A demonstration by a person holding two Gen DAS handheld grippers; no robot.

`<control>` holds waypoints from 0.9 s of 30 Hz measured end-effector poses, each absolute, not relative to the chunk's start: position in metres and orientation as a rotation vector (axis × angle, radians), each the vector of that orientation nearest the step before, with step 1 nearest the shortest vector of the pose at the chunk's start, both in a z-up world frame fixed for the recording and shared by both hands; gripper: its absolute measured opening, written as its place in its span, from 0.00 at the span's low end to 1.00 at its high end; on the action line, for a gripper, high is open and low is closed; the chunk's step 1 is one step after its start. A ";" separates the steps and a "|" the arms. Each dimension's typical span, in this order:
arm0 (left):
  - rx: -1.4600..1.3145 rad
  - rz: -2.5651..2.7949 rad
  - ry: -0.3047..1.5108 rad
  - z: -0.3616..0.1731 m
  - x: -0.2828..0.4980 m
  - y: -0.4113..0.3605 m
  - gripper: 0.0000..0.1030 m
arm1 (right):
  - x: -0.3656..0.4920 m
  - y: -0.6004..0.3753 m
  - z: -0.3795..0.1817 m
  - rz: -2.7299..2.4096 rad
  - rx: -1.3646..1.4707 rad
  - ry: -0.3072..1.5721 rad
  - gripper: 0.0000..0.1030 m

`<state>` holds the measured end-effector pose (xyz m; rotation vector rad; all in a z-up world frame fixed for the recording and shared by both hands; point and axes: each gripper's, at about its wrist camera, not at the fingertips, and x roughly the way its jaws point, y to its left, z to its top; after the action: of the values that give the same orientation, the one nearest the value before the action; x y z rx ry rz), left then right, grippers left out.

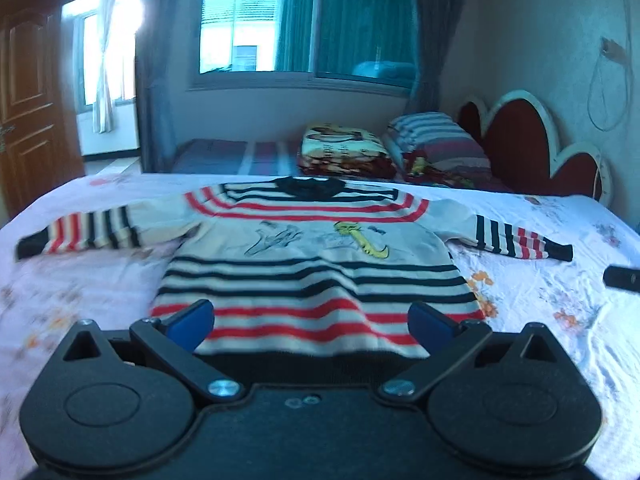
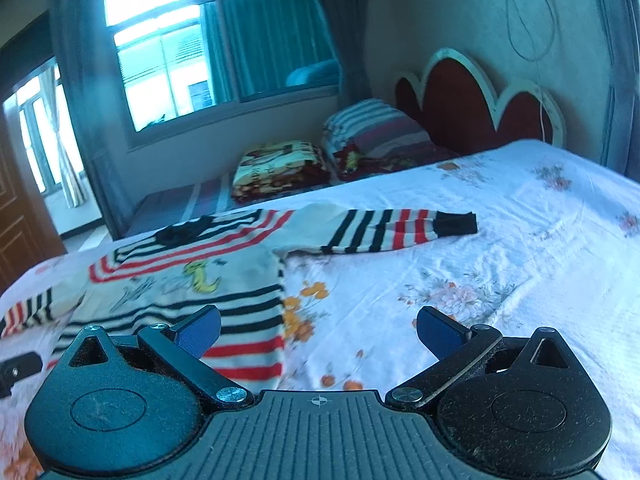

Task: Fold small clothes
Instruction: 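Reach the right gripper to the black sleeve cuff and close on it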

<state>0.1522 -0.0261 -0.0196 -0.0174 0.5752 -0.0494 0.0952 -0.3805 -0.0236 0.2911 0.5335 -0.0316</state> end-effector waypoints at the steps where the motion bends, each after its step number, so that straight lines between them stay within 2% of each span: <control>1: -0.009 -0.042 0.580 -0.023 0.163 -0.028 0.99 | 0.107 -0.390 -0.026 -0.040 0.310 0.539 1.00; 3: -0.002 -0.044 0.578 -0.029 0.185 -0.030 0.95 | 0.131 -0.407 -0.032 -0.064 0.330 0.535 0.99; 4: 0.008 -0.042 0.583 -0.033 0.196 -0.032 0.95 | 0.142 -0.414 -0.035 -0.077 0.334 0.534 0.85; 5: 0.023 -0.035 0.590 -0.036 0.208 -0.034 0.93 | 0.154 -0.421 -0.039 -0.091 0.339 0.536 0.56; 6: 0.033 -0.019 0.584 -0.039 0.219 -0.034 0.93 | 0.167 -0.430 -0.044 -0.109 0.346 0.546 0.49; 12: 0.034 0.023 0.596 -0.055 0.283 -0.029 0.93 | 0.242 -0.493 -0.081 -0.191 0.486 0.555 0.49; 17: 0.061 0.037 0.649 -0.075 0.322 -0.032 0.94 | 0.299 -0.557 -0.125 -0.254 0.722 0.579 0.49; 21: 0.069 0.050 0.690 -0.092 0.343 -0.031 0.95 | 0.323 -0.589 -0.155 -0.301 0.876 0.582 0.49; 27: 0.077 0.052 0.731 -0.106 0.360 -0.033 0.96 | 0.339 -0.607 -0.171 -0.314 0.986 0.576 0.49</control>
<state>0.3596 -0.0327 -0.1056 0.0766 0.7311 0.0519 0.3387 -0.6066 -0.1708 0.9865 0.5763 -0.3144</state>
